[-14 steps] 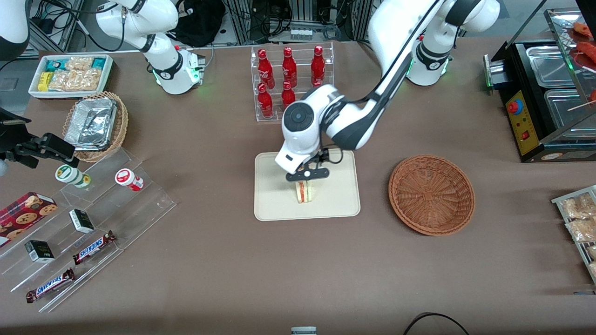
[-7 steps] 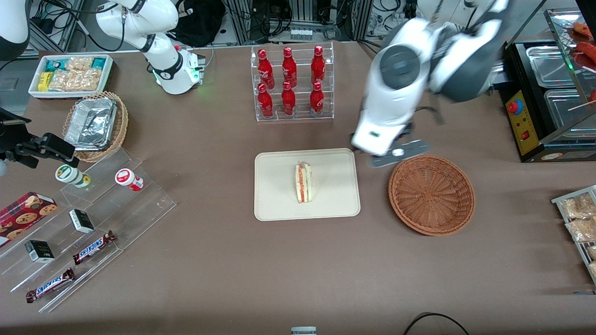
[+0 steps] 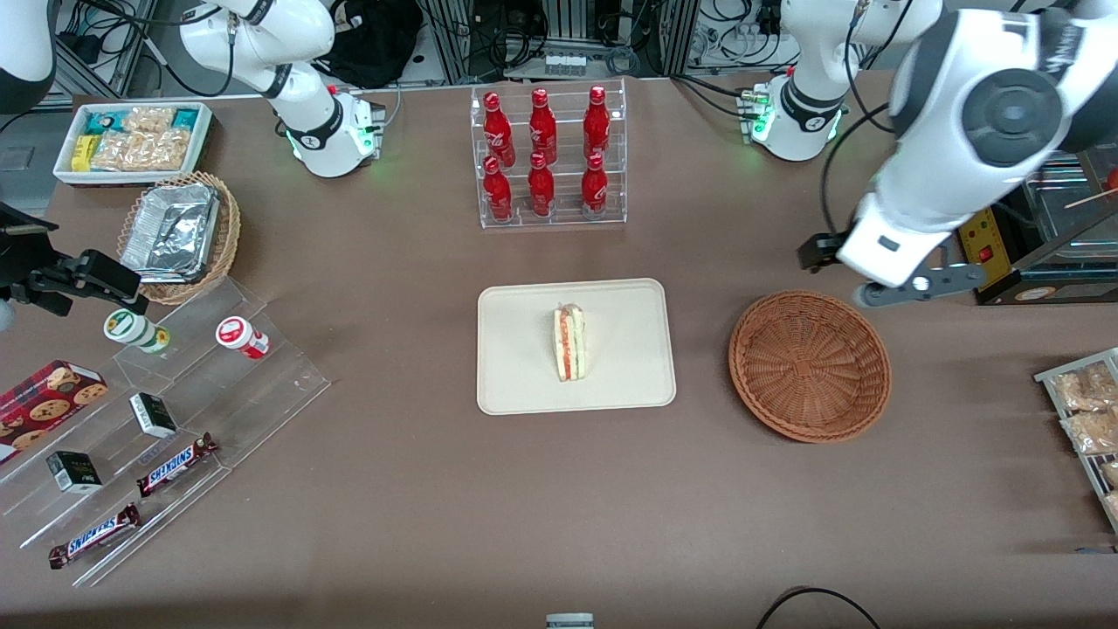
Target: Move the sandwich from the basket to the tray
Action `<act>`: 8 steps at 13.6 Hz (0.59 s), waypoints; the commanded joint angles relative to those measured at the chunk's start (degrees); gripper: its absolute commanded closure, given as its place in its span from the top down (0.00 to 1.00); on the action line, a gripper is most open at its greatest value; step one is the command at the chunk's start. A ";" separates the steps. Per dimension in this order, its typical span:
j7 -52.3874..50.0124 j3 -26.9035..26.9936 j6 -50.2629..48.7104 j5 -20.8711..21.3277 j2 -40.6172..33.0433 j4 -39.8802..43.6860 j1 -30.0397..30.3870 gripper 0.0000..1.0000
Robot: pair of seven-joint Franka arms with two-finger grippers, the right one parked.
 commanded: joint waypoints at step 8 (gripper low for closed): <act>13.50 -0.90 -0.50 -0.75 -3.19 0.42 13.42 1.00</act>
